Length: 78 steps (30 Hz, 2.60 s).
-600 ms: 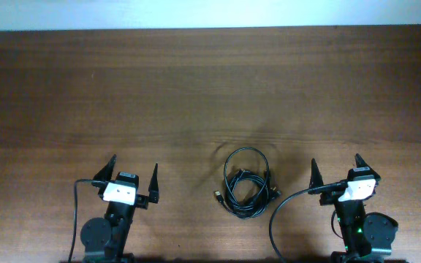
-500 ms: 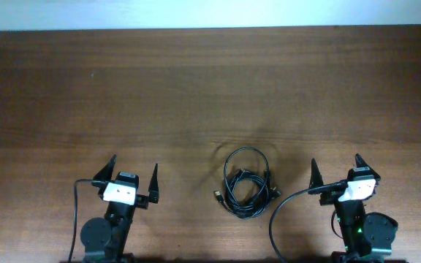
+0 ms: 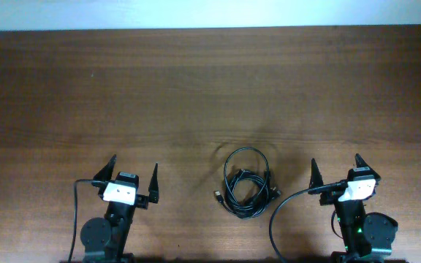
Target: Untangle cables
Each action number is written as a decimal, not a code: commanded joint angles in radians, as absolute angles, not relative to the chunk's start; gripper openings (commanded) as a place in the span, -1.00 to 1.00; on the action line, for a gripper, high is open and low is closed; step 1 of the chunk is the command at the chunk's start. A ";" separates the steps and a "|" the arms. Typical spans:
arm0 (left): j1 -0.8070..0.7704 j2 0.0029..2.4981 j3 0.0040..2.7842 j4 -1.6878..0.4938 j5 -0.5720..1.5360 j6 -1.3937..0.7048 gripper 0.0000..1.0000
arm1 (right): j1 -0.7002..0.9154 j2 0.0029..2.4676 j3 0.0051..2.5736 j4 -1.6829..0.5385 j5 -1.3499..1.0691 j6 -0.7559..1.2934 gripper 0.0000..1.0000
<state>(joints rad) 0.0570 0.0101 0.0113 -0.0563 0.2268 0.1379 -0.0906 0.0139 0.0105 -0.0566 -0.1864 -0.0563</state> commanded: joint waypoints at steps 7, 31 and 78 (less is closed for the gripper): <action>0.055 0.006 0.009 -0.062 0.220 0.151 0.97 | -0.085 0.003 0.006 -0.064 -0.202 -0.055 0.99; 0.055 0.006 0.009 -0.062 0.220 0.151 0.98 | -0.085 0.003 0.006 -0.064 -0.202 -0.056 0.99; 0.055 0.048 0.200 -0.334 0.304 0.151 0.98 | -0.085 0.003 0.006 -0.064 -0.202 -0.055 0.99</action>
